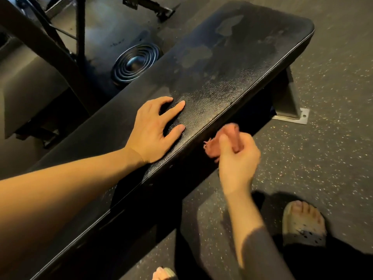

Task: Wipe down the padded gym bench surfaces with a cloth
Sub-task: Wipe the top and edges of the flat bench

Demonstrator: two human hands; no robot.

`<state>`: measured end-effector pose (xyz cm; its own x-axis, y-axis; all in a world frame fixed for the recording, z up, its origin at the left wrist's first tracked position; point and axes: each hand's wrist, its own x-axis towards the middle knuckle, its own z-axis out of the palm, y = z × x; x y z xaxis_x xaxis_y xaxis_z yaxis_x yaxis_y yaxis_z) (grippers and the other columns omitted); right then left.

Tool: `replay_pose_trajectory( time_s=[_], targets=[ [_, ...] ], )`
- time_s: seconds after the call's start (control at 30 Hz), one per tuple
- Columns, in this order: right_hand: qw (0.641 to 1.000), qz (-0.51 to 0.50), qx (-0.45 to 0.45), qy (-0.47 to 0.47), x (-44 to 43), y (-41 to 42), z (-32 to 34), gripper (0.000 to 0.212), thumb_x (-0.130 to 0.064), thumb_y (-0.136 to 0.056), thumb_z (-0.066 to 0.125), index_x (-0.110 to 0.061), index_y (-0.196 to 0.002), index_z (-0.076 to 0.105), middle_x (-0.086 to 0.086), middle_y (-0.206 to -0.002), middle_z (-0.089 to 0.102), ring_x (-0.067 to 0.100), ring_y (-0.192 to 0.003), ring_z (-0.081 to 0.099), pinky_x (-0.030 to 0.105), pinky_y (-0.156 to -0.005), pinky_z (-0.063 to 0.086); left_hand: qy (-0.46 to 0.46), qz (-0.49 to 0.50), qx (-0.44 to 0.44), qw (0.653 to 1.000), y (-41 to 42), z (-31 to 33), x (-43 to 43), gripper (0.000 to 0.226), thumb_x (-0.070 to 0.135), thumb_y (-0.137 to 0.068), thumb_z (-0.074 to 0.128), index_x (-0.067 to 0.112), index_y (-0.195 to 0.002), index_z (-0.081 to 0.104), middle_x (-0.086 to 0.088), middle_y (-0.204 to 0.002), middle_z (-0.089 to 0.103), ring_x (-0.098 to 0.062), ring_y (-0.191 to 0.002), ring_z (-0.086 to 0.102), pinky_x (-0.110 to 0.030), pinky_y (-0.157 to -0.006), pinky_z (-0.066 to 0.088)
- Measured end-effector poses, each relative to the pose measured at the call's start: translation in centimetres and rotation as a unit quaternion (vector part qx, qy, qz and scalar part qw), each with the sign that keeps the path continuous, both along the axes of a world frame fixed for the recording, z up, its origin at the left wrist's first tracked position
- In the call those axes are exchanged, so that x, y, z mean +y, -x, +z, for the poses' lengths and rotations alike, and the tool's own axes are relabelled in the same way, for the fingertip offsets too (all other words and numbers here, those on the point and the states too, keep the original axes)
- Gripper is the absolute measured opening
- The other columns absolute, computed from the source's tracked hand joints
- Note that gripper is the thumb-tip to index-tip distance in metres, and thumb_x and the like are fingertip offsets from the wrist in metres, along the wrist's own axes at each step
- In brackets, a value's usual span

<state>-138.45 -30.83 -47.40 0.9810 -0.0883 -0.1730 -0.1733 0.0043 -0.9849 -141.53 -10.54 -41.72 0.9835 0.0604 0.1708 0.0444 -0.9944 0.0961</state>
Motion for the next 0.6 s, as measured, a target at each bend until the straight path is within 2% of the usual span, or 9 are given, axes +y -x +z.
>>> replay_pose_trajectory(
  time_s=[0.07, 0.13, 0.2, 0.27, 0.33, 0.4, 0.47, 0.53, 0.6],
  targets=[
    [0.997, 0.010, -0.040, 0.058, 0.1, -0.5, 1.0, 0.015, -0.012, -0.091, 0.064, -0.017, -0.078, 0.059, -0.016, -0.064, 0.060, -0.001, -0.064, 0.055, 0.037, -0.073, 0.052, -0.001, 0.000, -0.001, 1.000, 0.0, 0.0, 0.1, 0.059, 0.055, -0.100, 0.048, 0.026, -0.151, 0.051, -0.009, -0.148, 0.048, -0.029, -0.137, 0.042, -0.050, -0.115, 0.031],
    [0.997, 0.004, -0.041, 0.062, 1.6, 1.5, 1.8, 0.012, -0.012, -0.092, 0.064, -0.016, -0.080, 0.061, -0.013, -0.070, 0.062, 0.004, -0.068, 0.058, 0.039, -0.075, 0.052, -0.012, -0.003, 0.001, 1.000, -0.2, -0.1, 0.3, 0.061, 0.056, -0.099, 0.047, 0.024, -0.150, 0.052, -0.011, -0.148, 0.050, -0.030, -0.136, 0.044, -0.050, -0.115, 0.032],
    [0.998, -0.007, -0.043, 0.047, 3.6, 5.5, 2.2, 0.022, -0.011, -0.094, 0.066, -0.022, -0.076, 0.060, -0.010, -0.071, 0.065, 0.011, -0.070, 0.062, 0.037, -0.073, 0.052, -0.021, -0.004, 0.014, 1.000, -0.3, 0.2, 0.4, 0.063, 0.059, -0.099, 0.044, 0.023, -0.150, 0.052, -0.010, -0.149, 0.050, -0.029, -0.138, 0.045, -0.052, -0.115, 0.033],
    [0.998, 0.023, -0.055, 0.036, 5.1, 10.0, 1.8, 0.038, -0.011, -0.096, 0.068, -0.033, -0.070, 0.052, -0.020, -0.070, 0.063, -0.004, -0.068, 0.060, 0.024, -0.070, 0.049, -0.002, 0.007, 0.029, 1.000, 0.5, 0.9, 0.3, 0.065, 0.060, -0.098, 0.044, 0.022, -0.149, 0.053, -0.008, -0.151, 0.051, -0.027, -0.140, 0.046, -0.051, -0.116, 0.034],
    [0.991, 0.088, -0.081, 0.059, 5.6, 14.0, 1.9, 0.038, -0.017, -0.095, 0.069, -0.036, -0.071, 0.048, -0.023, -0.074, 0.060, -0.007, -0.069, 0.056, 0.013, -0.064, 0.042, 0.027, 0.026, 0.019, 0.999, 3.4, 1.7, 0.3, 0.060, 0.056, -0.098, 0.049, 0.020, -0.145, 0.057, -0.006, -0.146, 0.055, -0.025, -0.134, 0.050, -0.046, -0.113, 0.038],
    [0.981, 0.151, -0.101, 0.062, 5.6, 16.5, 1.7, 0.026, -0.028, -0.095, 0.067, -0.027, -0.073, 0.053, -0.014, -0.073, 0.062, 0.003, -0.069, 0.060, 0.026, -0.064, 0.048, 0.034, 0.061, -0.004, 0.998, 8.1, 2.1, 0.8, 0.054, 0.052, -0.097, 0.054, 0.020, -0.140, 0.062, -0.002, -0.132, 0.058, -0.024, -0.121, 0.054, -0.043, -0.104, 0.042],
    [0.982, 0.165, -0.080, 0.054, 5.8, 15.8, 1.0, 0.026, -0.035, -0.094, 0.064, -0.021, -0.072, 0.058, -0.005, -0.067, 0.065, 0.012, -0.065, 0.064, 0.039, -0.067, 0.052, 0.002, 0.092, -0.009, 0.996, 12.8, 2.4, 1.4, 0.053, 0.055, -0.095, 0.055, 0.022, -0.136, 0.064, 0.000, -0.117, 0.056, -0.022, -0.108, 0.053, -0.040, -0.094, 0.043],
    [0.988, 0.118, -0.069, 0.069, 5.6, 12.6, 0.9, 0.021, -0.032, -0.093, 0.063, -0.021, -0.075, 0.064, -0.002, -0.065, 0.066, 0.016, -0.062, 0.066, 0.040, -0.069, 0.055, -0.030, 0.109, -0.001, 0.994, 16.0, 2.7, 2.3, 0.057, 0.060, -0.093, 0.053, 0.023, -0.134, 0.066, -0.001, -0.107, 0.053, -0.023, -0.100, 0.051, -0.039, -0.088, 0.041],
    [0.991, 0.083, -0.060, 0.084, 4.2, 8.8, 1.9, 0.019, -0.025, -0.094, 0.058, -0.020, -0.076, 0.064, -0.003, -0.061, 0.065, 0.010, -0.057, 0.068, 0.030, -0.071, 0.056, -0.045, 0.106, 0.018, 0.993, 17.1, 2.9, 3.0, 0.064, 0.065, -0.093, 0.050, 0.023, -0.138, 0.065, -0.004, -0.109, 0.054, -0.025, -0.100, 0.051, -0.040, -0.088, 0.039]
  ],
)
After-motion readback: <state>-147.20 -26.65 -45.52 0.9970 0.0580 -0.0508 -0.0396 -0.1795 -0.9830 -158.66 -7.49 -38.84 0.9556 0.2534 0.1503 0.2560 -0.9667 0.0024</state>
